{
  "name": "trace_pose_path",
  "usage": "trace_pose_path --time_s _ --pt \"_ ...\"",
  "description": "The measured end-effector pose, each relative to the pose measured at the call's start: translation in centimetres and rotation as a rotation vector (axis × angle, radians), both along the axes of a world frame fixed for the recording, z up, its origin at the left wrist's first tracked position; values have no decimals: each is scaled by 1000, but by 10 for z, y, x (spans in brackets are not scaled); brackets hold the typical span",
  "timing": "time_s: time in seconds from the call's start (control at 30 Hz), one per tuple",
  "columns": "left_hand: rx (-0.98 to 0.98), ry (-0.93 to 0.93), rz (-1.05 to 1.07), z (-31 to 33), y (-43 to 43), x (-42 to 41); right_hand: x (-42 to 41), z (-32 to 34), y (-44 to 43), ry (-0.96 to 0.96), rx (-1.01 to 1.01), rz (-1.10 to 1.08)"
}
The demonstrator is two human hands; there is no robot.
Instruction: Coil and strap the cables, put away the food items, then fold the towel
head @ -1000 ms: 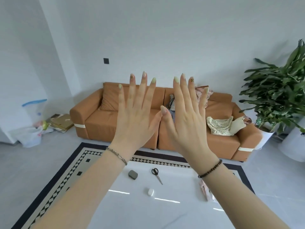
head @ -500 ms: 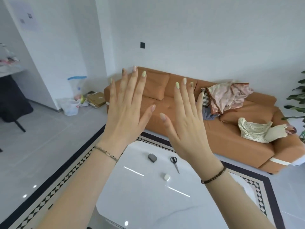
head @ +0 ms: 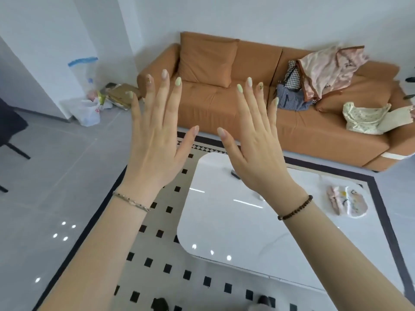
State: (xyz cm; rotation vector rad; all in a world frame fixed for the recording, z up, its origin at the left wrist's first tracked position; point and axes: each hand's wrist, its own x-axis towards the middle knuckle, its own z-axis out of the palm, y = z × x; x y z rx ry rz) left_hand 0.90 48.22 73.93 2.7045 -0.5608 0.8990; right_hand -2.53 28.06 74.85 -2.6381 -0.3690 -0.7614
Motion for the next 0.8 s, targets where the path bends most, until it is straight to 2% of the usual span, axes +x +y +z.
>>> trace_pose_path --time_s 0.17,0.33,0.57,0.8 --pt "33 87 -110 -20 90 31 20 -30 84 94 78 -89" --pt "11 157 -141 -36 146 68 48 -54 138 192 57 -118" --pt "23 214 -169 -53 164 164 130 -64 161 212 115 -183" --pt "101 239 -261 -54 145 279 249 -84 170 248 173 -274"
